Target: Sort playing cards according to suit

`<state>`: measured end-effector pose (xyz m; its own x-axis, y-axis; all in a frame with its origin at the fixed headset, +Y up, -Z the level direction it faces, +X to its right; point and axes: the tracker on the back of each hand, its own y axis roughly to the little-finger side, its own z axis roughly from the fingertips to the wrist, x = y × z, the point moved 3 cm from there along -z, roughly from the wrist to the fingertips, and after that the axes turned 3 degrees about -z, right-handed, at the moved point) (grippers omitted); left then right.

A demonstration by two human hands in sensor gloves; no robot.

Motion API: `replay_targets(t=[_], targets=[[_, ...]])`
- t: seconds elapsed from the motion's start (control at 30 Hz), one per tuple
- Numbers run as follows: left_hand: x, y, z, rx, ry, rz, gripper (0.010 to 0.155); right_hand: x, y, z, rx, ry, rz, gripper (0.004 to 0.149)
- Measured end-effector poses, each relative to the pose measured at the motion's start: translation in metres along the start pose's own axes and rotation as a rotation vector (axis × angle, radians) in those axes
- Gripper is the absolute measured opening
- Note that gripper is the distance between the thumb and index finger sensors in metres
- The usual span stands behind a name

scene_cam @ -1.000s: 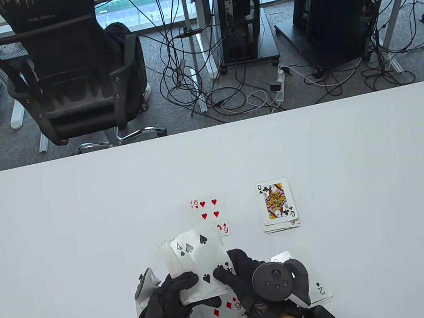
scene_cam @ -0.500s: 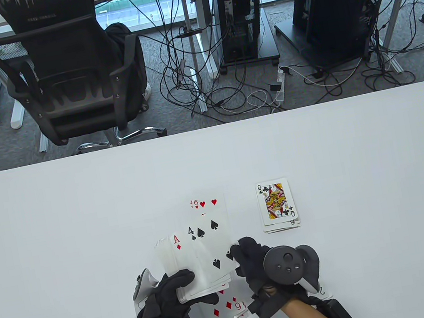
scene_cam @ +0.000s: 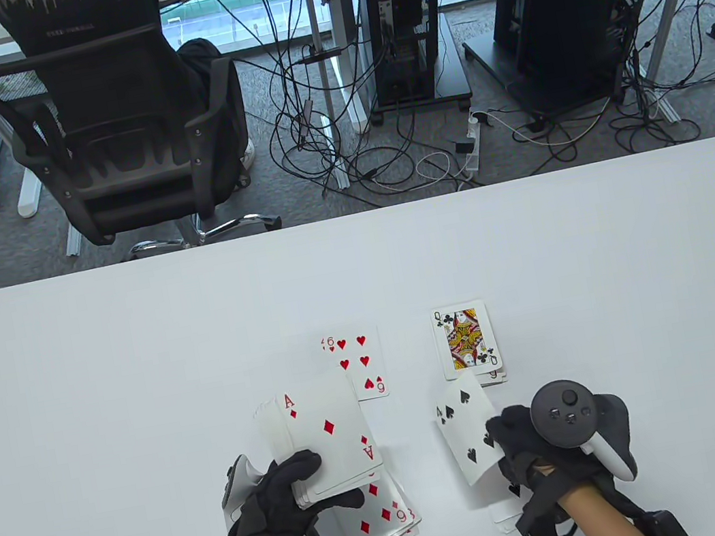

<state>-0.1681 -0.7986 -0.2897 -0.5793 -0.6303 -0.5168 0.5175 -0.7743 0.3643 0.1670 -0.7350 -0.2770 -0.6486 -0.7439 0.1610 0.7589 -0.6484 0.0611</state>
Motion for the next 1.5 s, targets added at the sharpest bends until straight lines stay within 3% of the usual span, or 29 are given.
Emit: replay_targets(t=[0.17,0.23,0.4,0.6,0.73,0.83,1.07,1.13,1.23,1.5], targets=[[0.0,-0.001,0.001,-0.001,-0.004,-0.001,0.058,0.023,0.011,0.006,0.038,-0.091,0.452,0.043],[0.0,-0.001,0.001,-0.002,-0.004,0.0,0.058,0.031,0.012,0.006,0.059,-0.119,0.533,0.044],[0.001,-0.003,0.001,-0.011,-0.008,0.0,0.058,0.049,0.017,0.002,0.117,-0.194,0.605,0.046],[0.001,-0.004,0.002,-0.016,-0.017,0.004,0.058,0.053,0.013,0.0,0.096,-0.205,0.679,0.044],[0.001,-0.005,0.002,-0.024,-0.015,0.005,0.058,0.046,0.008,-0.004,0.12,-0.228,0.657,0.047],[0.002,-0.006,0.003,-0.029,-0.019,0.008,0.058,0.035,-0.01,-0.009,0.089,-0.186,0.63,0.05],[0.003,-0.007,0.004,-0.023,-0.028,0.002,0.058,0.03,-0.083,-0.016,-0.198,-0.062,0.43,0.054],[0.003,-0.007,0.004,-0.018,-0.028,-0.005,0.058,0.034,-0.113,-0.013,-0.37,0.035,0.276,0.055],[0.003,-0.007,0.004,-0.014,-0.026,-0.012,0.058,0.044,-0.137,-0.01,-0.482,0.077,0.131,0.059],[0.005,-0.007,0.004,-0.007,-0.015,-0.033,0.058,0.075,-0.155,-0.013,-0.513,0.078,-0.01,0.081]])
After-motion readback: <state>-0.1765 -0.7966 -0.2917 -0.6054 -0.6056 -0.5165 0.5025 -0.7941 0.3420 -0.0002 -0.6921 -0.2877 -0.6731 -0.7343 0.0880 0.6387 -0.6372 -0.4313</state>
